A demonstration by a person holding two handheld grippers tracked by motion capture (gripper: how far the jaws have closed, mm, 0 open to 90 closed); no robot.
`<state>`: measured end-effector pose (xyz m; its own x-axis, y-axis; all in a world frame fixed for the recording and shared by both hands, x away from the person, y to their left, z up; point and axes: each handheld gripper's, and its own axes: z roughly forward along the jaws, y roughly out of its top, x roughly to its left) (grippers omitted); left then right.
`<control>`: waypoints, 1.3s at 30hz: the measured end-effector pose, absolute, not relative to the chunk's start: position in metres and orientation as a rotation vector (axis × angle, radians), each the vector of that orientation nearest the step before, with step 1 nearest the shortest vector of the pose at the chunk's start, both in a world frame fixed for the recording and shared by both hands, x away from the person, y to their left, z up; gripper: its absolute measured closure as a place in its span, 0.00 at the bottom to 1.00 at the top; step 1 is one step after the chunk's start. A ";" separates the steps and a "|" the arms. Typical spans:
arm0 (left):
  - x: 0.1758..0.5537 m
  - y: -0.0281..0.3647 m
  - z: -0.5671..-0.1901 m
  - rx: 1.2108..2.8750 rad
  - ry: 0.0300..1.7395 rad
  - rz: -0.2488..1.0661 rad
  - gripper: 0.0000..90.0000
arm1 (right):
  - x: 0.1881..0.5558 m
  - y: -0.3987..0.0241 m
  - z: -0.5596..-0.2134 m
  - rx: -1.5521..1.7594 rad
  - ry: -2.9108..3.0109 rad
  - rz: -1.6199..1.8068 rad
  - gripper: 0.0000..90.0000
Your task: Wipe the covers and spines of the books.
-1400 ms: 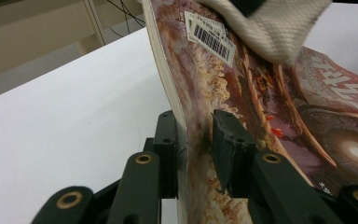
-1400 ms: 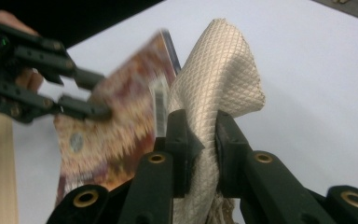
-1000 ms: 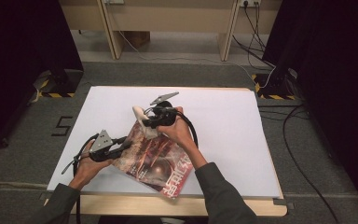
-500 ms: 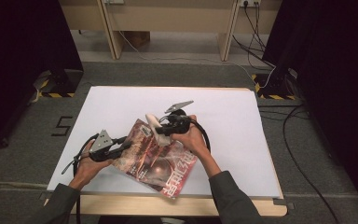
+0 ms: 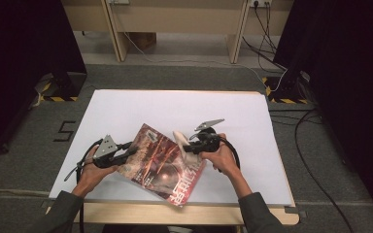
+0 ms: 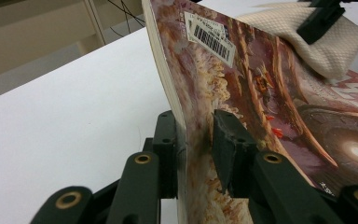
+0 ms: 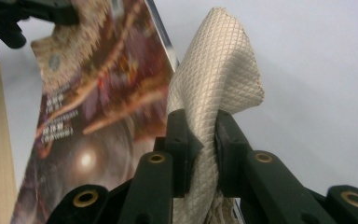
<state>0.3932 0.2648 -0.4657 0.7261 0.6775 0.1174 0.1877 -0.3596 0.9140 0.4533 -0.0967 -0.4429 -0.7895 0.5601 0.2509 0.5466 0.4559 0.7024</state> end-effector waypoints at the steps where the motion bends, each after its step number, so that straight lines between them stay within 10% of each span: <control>1: 0.393 0.265 -0.466 1.906 0.666 0.599 0.79 | 0.452 -0.102 -0.446 1.020 2.664 1.276 0.87; 39: 0.391 0.264 -0.462 1.875 0.640 0.617 0.79 | 0.445 -0.166 -0.480 1.217 2.713 1.282 0.87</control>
<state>0.3914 0.2644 -0.4619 0.7278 0.6737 0.1284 0.1528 -0.3418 0.9273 0.4453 -0.1660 -0.4800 -0.7134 0.5903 0.3776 0.6666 0.4055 0.6255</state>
